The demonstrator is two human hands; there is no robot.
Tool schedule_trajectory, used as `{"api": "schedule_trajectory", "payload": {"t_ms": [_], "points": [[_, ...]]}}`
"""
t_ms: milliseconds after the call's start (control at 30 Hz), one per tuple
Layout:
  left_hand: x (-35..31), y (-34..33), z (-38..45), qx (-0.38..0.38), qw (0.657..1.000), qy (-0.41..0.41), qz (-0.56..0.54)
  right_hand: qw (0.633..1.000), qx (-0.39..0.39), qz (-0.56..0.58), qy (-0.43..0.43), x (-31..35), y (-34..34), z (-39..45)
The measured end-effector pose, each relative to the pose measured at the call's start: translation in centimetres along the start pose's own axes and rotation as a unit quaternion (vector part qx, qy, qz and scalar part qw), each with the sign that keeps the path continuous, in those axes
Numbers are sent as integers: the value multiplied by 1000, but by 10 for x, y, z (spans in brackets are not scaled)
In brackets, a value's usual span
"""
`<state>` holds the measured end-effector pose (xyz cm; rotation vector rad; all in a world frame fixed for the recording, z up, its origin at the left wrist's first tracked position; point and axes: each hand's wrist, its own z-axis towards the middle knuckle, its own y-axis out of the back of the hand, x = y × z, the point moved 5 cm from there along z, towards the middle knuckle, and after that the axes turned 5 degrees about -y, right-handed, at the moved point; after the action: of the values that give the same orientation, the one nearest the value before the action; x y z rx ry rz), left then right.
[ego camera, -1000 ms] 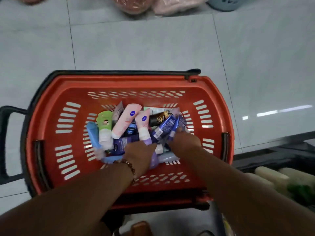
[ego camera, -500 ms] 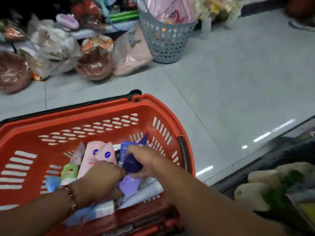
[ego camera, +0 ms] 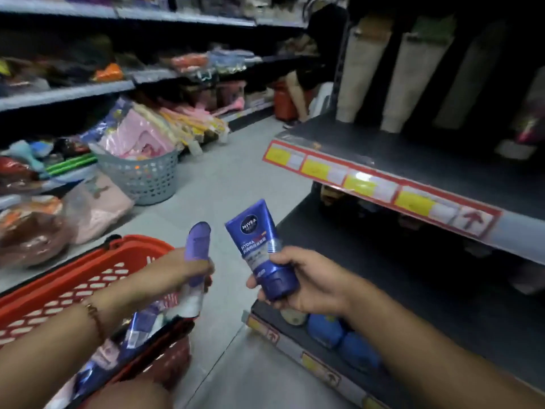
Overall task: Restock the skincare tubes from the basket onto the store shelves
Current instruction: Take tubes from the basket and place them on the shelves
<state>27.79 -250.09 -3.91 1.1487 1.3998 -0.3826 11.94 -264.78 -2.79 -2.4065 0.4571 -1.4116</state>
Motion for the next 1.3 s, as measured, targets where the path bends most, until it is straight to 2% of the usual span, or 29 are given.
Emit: {"api": "schedule_trajectory", "payload": {"t_ms": [100,200,333,533,600,767,833,933,1033,1133,1300], "points": [[-58,-77,-8,116,988,13,-101,995,15,97,26,-17,37,-65],[-90,-147,-13,206,969,8,-136,995,-38,93,26,-42,77,-114],[-93,-200,-19,205,965,31,-160,996,-60,65,13,-71,101,-152],[-89,-233,-20,180,971,6,-156,996,-27,65,47,-83,91,-161],[-97,-243,-14,165,969,14,-183,993,-55,81,72,-81,91,-169],[-125,-276,15,161,959,-5,-234,965,-181,92,168,-75,108,-202],[-132,-286,26,163,957,-11,-239,934,-251,118,224,-73,116,-212],[-140,-298,35,183,960,-9,-211,853,-424,141,271,-68,144,-226],[-137,-302,39,200,959,1,-199,775,-595,-7,213,-57,177,-240],[-128,-303,38,208,960,8,-187,719,-670,-142,124,-47,206,-241],[-125,-305,36,209,954,6,-213,648,-721,-229,83,-41,256,-225]]}}
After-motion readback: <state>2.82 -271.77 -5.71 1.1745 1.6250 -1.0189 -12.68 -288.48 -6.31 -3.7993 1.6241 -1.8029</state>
